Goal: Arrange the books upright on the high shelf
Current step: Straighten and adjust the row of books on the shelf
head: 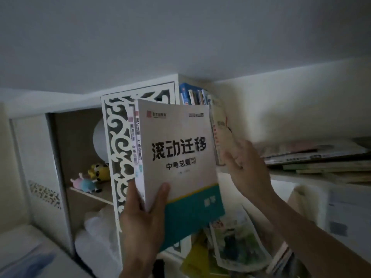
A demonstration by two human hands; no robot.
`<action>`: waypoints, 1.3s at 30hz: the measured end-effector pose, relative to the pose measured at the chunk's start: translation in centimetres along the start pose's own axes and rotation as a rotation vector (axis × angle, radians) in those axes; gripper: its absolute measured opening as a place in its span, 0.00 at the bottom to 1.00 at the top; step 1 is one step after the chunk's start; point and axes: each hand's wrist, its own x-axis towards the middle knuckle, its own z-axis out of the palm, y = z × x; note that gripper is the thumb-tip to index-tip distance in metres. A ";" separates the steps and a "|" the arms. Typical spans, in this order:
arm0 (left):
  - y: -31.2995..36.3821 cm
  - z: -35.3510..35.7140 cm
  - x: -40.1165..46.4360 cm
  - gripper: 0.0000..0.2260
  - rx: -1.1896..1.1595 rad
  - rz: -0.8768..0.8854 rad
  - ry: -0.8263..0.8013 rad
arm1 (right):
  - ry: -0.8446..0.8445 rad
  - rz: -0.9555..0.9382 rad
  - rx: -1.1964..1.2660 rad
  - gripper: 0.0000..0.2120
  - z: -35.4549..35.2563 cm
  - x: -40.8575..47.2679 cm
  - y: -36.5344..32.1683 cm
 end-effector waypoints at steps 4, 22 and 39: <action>0.1 -0.4 5.2 0.13 0.160 0.101 0.091 | 0.097 0.028 -0.366 0.53 4.5 6.1 -1.4; -1.1 1.2 11.9 0.11 0.156 0.223 0.029 | 0.310 -0.016 -0.234 0.66 8.3 11.2 5.4; 0.2 13.9 14.9 0.16 0.271 0.295 -0.040 | 0.377 -0.016 -0.293 0.68 5.7 11.1 7.4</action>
